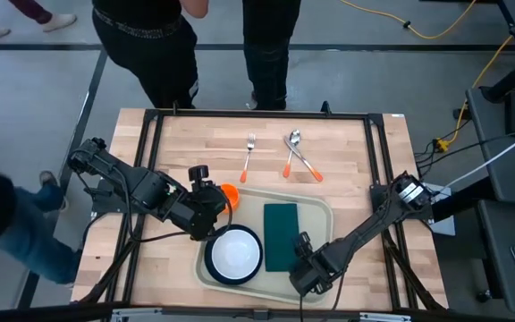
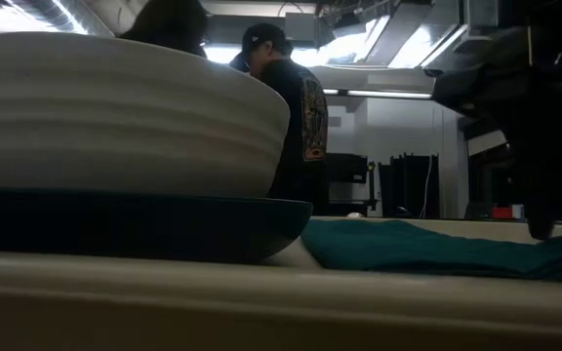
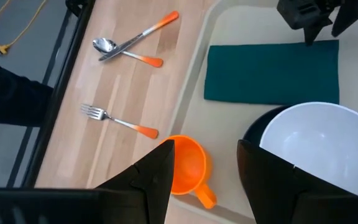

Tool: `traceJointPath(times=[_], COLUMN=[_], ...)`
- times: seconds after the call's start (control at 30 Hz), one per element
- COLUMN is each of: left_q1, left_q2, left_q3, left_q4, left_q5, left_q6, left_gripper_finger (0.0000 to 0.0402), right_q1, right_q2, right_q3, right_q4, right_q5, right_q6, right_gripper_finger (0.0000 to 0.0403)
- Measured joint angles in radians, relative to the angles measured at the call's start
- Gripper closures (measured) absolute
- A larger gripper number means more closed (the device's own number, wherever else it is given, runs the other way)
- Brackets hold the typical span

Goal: Set up tray
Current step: Put the dark green napkin on the right of the brown tray

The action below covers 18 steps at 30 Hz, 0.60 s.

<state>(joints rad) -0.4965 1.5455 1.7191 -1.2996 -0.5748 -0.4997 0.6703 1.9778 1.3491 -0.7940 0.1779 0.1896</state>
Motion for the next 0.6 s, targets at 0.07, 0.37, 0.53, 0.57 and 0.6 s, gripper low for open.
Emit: traceJointPath(times=[0.07,0.37,0.53,0.57,0.6], left_q1=[0.0,0.0,0.0,0.0,0.0], left_q2=[0.0,0.0,0.0,0.0,0.0], left_q3=[0.0,0.0,0.0,0.0,0.0], left_q4=[0.001,0.002,0.002,0.002,0.002], left_q5=[0.0,0.0,0.0,0.0,0.0], left_q6=[-0.002,-0.007,-0.007,-0.007,-0.007], left_gripper_finger=[0.0233,0.0233,0.0233,0.0233,0.0233], right_q1=[-0.005,-0.009,-0.009,-0.009,-0.009], right_q2=[0.0,0.0,0.008,0.01,0.012], right_q3=[0.0,0.011,0.011,0.011,0.011], right_q4=[0.005,0.062,0.076,0.081,0.081], right_q5=[0.006,0.011,0.006,0.005,0.005], right_q6=[-0.009,-0.043,-0.048,-0.049,-0.05], right_gripper_finger=[0.0169,0.0169,0.0169,0.0169,0.0169])
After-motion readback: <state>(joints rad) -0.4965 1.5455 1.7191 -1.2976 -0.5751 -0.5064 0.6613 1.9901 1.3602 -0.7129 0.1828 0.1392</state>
